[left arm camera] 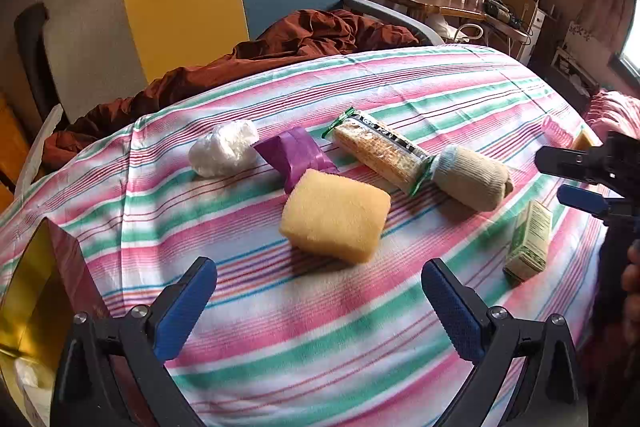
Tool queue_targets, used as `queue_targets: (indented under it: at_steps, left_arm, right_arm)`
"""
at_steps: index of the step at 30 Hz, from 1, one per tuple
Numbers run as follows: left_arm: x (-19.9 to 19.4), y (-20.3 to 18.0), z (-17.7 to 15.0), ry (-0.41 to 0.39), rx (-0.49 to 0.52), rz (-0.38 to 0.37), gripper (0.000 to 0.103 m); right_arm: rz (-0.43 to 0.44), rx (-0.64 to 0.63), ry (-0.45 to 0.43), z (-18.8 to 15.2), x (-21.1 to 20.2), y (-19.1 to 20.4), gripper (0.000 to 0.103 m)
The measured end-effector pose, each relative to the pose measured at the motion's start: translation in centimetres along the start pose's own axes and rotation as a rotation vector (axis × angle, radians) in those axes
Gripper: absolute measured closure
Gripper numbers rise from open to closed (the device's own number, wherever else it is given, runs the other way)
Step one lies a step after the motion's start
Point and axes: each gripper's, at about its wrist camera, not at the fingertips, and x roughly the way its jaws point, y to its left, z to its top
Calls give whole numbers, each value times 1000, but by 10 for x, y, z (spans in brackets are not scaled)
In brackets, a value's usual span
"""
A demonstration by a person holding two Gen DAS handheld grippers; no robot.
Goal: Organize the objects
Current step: 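Grasp the yellow sponge with the left gripper while the right grasps the green-and-white medicine box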
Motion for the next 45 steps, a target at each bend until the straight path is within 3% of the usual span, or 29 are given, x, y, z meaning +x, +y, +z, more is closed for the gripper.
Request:
queue_targets:
  at_steps: [12,13,14,15,17,24,30,34,37,42,45]
  left_arm:
    - [66,-12,26,85,87,27,0]
    - [67,-11,26,82,80,18,6]
    - [67,-10,25,76,70,7,25]
    - [66,-9,23,75,58,-14,33]
    - [60,-8,18,60,38,-23,37]
    - [18,-21,-32,28,19,-76,38]
    - [-5,-43,-88,-53,96,-15,42]
    - [0,-34,-90,-92,63,-69,42]
    - [2,-33,-89,-97,60,-70,42]
    - [1,-31,-91,-105,50,-80,42]
    - [1,-29,-92,-110,41,-92,42]
  right_arm:
    - [25,28,22,2,4,-3,21]
    - [24,30,22,2,4,-4,21]
    - [23,32,21,2,4,-4,21]
    - [23,35,20,2,4,-5,21]
    - [20,38,20,2,5,-6,21]
    - [13,57,22,2,5,-9,21]
    - [-22,64,19,1,5,-10,21]
    - [-79,7,75,-2,18,-1,20]
    - [-147,-58,85,-7,23,8,20]
    - [-212,-24,47,-6,16,-1,20]
    - [-218,-22,88,-8,20,-1,20]
